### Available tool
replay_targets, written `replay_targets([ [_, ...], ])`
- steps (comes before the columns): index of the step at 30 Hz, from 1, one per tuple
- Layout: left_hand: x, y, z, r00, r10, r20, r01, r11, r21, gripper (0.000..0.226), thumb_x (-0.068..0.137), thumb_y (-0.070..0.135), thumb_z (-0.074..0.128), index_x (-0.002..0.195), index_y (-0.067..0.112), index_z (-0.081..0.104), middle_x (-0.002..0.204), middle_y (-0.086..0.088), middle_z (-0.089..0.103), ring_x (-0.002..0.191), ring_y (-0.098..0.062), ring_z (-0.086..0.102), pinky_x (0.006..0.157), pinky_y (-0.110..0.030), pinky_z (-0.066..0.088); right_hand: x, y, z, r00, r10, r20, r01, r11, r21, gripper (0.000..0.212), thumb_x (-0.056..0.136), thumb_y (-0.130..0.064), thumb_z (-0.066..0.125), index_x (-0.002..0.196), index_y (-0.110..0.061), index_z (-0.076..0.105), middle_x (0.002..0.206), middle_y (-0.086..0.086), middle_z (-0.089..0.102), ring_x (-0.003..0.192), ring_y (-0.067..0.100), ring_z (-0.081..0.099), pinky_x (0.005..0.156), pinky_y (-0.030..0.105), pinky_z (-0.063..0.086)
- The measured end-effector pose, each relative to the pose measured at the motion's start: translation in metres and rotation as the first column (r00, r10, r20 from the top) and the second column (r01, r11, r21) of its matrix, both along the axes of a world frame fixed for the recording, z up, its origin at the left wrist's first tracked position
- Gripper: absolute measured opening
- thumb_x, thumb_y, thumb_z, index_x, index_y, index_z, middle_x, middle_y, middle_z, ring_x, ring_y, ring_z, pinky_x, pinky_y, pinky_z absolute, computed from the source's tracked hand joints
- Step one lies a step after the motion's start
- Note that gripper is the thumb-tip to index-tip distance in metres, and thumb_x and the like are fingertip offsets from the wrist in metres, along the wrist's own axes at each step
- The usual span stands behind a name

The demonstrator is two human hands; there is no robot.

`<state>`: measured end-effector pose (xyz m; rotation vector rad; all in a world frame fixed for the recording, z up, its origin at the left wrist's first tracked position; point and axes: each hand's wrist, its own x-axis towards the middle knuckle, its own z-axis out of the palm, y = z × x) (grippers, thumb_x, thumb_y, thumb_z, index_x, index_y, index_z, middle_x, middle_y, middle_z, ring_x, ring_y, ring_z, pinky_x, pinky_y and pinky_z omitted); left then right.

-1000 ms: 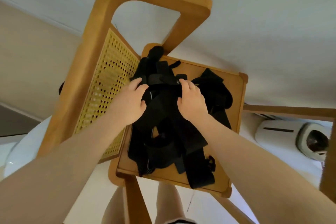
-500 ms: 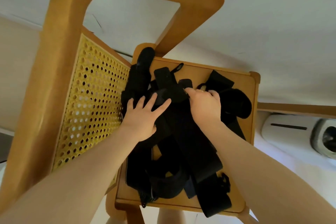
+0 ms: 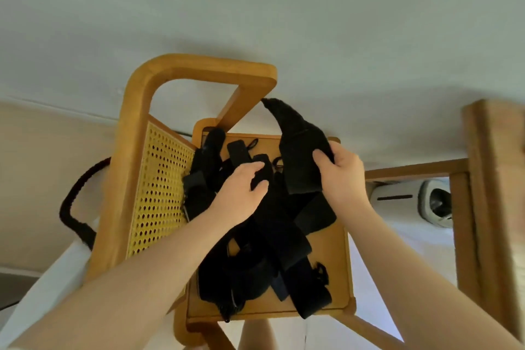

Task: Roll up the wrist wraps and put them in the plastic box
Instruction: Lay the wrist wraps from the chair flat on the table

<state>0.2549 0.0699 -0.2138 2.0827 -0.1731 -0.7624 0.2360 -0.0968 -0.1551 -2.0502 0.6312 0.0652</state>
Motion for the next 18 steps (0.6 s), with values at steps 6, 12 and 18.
replay_targets([
  [6, -0.026, 0.007, 0.114, 0.94, -0.119, -0.32, -0.074, 0.843, -0.533, 0.045, 0.094, 0.043, 0.034, 0.125, 0.018, 0.056, 0.113, -0.007, 0.067, 0.105, -0.022, 0.064, 0.092, -0.034, 0.051, -0.04, 0.015, 0.096, 0.978, -0.172, -0.116, 0.205, 0.89, 0.407, 0.015, 0.097, -0.022, 0.053, 0.092, -0.023, 0.067, 0.091, 0.001, 0.071, 0.089, 0.022, 0.066, 0.079, 0.039, 0.056],
  [12, -0.051, 0.018, 0.195, 0.939, -0.276, -0.206, 0.109, 0.805, -0.583, 0.036, 0.1, 0.024, 0.041, 0.135, 0.021, 0.047, 0.114, -0.017, 0.065, 0.094, -0.036, 0.066, 0.086, -0.041, 0.055, -0.093, 0.026, 0.159, 0.937, -0.312, -0.157, 0.342, 0.732, 0.589, 0.019, 0.096, -0.023, 0.055, 0.11, -0.016, 0.066, 0.105, 0.005, 0.071, 0.098, 0.026, 0.066, 0.08, 0.039, 0.054],
  [18, -0.08, 0.011, 0.247, 0.918, -0.396, -0.023, 0.332, 0.797, -0.504, 0.055, 0.097, 0.017, 0.05, 0.145, 0.028, 0.027, 0.112, -0.002, 0.069, 0.097, -0.017, 0.068, 0.088, -0.037, 0.054, -0.143, 0.03, 0.207, 0.885, -0.465, -0.008, 0.342, 0.639, 0.689, 0.018, 0.097, -0.023, 0.053, 0.109, -0.019, 0.065, 0.097, 0.003, 0.074, 0.088, 0.021, 0.071, 0.068, 0.034, 0.056],
])
